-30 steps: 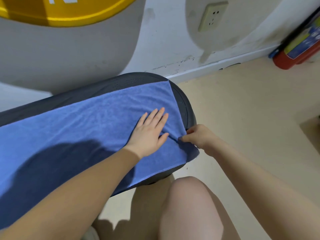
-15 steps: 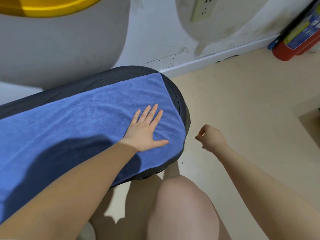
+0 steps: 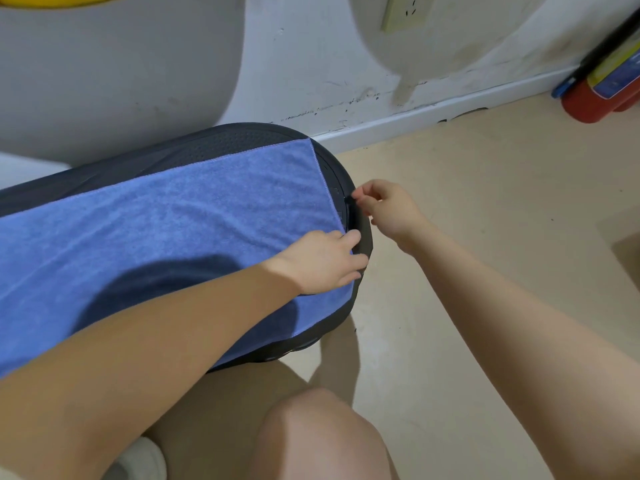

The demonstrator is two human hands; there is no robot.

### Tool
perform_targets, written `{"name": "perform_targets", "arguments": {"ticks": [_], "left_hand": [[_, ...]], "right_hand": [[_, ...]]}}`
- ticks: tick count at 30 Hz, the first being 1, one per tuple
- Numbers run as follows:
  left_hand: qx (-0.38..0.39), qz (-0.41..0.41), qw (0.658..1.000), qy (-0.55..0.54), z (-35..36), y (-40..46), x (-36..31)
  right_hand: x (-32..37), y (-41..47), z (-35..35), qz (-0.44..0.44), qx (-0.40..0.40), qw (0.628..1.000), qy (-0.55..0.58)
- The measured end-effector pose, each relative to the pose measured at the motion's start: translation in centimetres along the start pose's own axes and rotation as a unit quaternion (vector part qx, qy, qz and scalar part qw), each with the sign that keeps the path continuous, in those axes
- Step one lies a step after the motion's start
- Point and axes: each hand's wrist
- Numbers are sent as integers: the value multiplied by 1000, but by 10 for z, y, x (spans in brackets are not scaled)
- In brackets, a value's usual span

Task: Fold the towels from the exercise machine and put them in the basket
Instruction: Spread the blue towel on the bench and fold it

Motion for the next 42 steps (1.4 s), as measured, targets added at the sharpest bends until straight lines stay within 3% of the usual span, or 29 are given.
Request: {"name": "perform_targets", "arguments": {"ticks": [3,7,11,14,16,18,22,23,27,33,39,42], "left_hand": [[-10,-116,990,-83,-4,-16,-1],[-5,-250,945,-209,-2,-41,13],[28,-301,918,-255,4,-52,27],[-48,-310,898,-309,17,-59,26],[-140,-316,854,-389,21,-64,23],[-173,-344,801,-459,19,-69,22],[-122,-426,655,-612,16,-71,26],[-108,-437,643,-620,14,-69,26],[-135,-359,676,-629,-4,-59,12],[-152,-293,658,-677,-43,-42,6],[-206,-315,618,-690,-44,-100,32],[-213,-385,641,-629,-31,-146,49]], "right_hand": [[8,10,10,-31,2,998,-51],[21,22,30,-25,-32,990,-138],[40,27,57,-1,-42,979,-199],[55,25,70,0,-24,973,-231],[59,27,72,-13,-20,964,-265],[59,33,70,-19,-25,962,-270],[49,51,63,-12,-34,990,-135],[45,53,61,-6,-37,996,-79],[37,56,44,30,-44,996,77],[57,51,9,66,-126,971,193],[120,35,38,10,3,965,263],[164,24,87,-33,55,962,267]]}}
Point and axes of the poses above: each hand's wrist, its own y-axis towards the middle knuckle, its own z-axis out of the palm, x = y × z, and after that the axes turned 3 degrees about -x, right-handed
